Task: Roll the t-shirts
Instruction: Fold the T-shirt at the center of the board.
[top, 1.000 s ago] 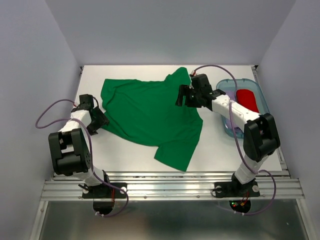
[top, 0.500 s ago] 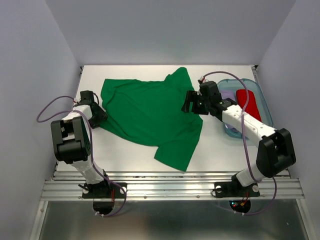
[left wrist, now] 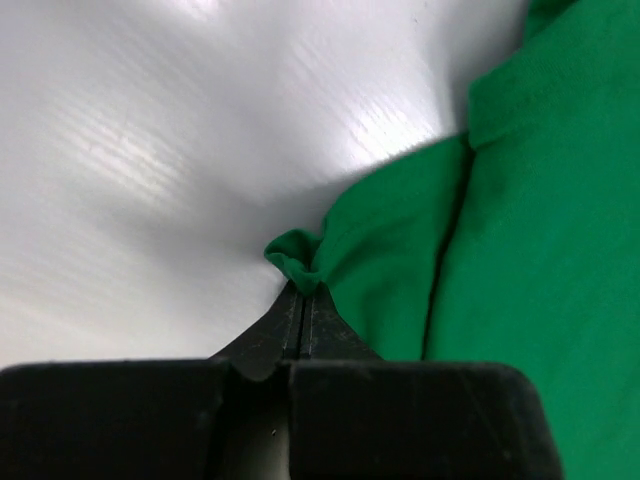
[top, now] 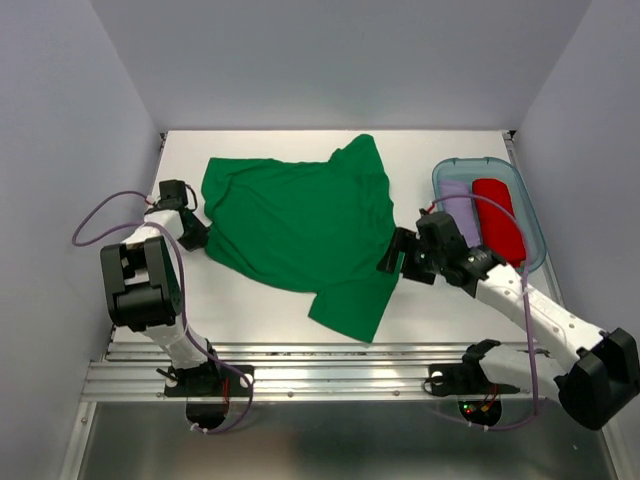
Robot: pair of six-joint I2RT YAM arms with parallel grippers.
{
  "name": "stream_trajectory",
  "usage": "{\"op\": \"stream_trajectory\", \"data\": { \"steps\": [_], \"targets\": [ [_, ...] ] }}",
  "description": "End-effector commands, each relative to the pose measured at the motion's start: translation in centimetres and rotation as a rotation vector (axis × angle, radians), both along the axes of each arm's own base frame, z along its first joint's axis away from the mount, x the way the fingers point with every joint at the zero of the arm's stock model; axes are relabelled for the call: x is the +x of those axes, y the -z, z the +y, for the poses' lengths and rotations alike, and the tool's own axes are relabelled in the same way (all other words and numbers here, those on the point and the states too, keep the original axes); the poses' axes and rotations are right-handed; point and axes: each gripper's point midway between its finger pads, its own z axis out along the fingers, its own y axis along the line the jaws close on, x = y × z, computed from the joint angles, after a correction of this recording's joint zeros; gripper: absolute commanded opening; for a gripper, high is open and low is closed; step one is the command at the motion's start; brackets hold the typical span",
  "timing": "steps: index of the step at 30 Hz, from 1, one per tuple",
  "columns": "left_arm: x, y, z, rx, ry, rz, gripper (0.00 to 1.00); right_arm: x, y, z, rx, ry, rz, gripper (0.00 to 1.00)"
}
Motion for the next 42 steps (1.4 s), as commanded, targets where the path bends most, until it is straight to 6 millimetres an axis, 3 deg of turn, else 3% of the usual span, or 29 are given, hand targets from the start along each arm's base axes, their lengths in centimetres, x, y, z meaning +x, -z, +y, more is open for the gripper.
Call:
{"op": "stream_trajectory", "data": {
  "steps": [1, 9, 13, 18, 31, 35, 38, 39, 42],
  "targets": [
    [-0.9, -4.2, -0.1, 0.019, 0.014, -0.087, 0.0, -4.7, 3.1, -0.7, 0.036, 0.119, 0.183, 0.81],
    [-1.3, -5.9, -1.1, -0.005, 0.058, -0.143, 0.0, -10.0, 6.7, 2.5, 0.12, 0.079, 0.326, 0.77],
    [-1.4, -5.8, -1.3, -0.008, 0.073, -0.143, 0.0, -11.3, 8.1, 4.0, 0.104, 0.018, 0.348, 0.74],
    [-1.4, -5.6, -1.5, -0.014, 0.087, -0.142, 0.0, -11.5, 9.1, 5.8, 0.093, -0.024, 0.353, 0.7],
    [-1.3, -6.0, -1.8, -0.022, 0.098, -0.158, 0.0, -10.2, 11.4, 6.9, 0.057, 0.027, 0.386, 0.61],
    [-1.5, -6.0, -1.9, -0.021, 0.102, -0.156, 0.0, -9.8, 11.5, 6.9, 0.057, 0.051, 0.379, 0.48],
    [-1.5, -5.9, -1.8, -0.02, 0.103, -0.153, 0.0, -9.6, 11.3, 7.0, 0.063, 0.056, 0.367, 0.29],
    [-1.6, -5.9, -1.8, -0.018, 0.103, -0.152, 0.0, -9.5, 11.4, 6.9, 0.059, 0.058, 0.366, 0.17],
    [-1.7, -5.9, -1.9, -0.023, 0.103, -0.155, 0.0, -9.2, 11.1, 7.1, 0.058, 0.053, 0.354, 0.01]
  ]
}}
